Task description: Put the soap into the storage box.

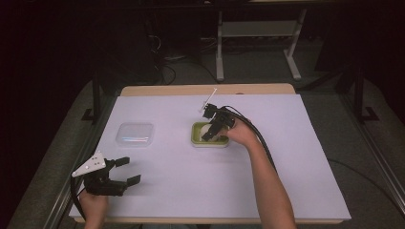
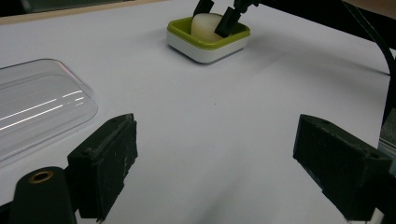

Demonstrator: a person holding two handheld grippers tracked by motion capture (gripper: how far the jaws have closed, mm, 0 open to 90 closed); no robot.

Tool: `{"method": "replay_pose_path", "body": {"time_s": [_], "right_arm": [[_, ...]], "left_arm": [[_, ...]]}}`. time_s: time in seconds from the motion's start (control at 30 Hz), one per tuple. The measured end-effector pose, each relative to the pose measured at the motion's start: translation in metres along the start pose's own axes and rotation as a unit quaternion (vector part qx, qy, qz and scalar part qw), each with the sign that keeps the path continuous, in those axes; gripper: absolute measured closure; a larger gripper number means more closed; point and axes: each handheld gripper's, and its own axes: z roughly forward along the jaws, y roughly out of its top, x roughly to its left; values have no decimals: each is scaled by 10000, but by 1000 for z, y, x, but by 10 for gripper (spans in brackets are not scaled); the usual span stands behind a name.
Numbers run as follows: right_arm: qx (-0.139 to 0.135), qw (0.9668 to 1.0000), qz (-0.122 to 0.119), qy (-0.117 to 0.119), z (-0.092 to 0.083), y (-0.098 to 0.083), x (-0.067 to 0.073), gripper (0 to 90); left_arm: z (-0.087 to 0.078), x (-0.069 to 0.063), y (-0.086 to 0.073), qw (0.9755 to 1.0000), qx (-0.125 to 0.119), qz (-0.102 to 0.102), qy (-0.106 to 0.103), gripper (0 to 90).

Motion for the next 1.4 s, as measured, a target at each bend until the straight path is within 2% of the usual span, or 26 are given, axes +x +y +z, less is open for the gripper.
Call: {"method": "replay_pose_path", "body": {"time_s": [0.17,0.27,0.43,0.5,0.67,0.97,1.33,1.4], "right_arm": [[-64,10000,-18,-61,-4,-1,2,234],[-227,9996,-83,-112,-10,-4,3,256],[-293,9995,-62,-62,-16,-9,3,259],[-422,9991,-46,-14,-19,-12,3,255],[-417,9991,-63,2,-23,-14,6,254],[-569,9982,-176,-1,-29,-20,14,257],[-698,9972,-243,129,-36,-32,25,258],[-708,9972,-190,153,-37,-35,27,258]], "left_arm": [[0,0,0,10000,-7,0,2,131],[0,0,0,10000,-2,3,2,131],[1,-1,0,10000,8,7,-10,131],[1,-1,0,10000,7,-1,0,131],[1,0,0,10000,8,1,1,131],[1,-1,0,10000,11,4,-8,131],[1,-1,0,10000,22,11,-10,131],[1,-1,0,10000,43,25,-7,131]]}}
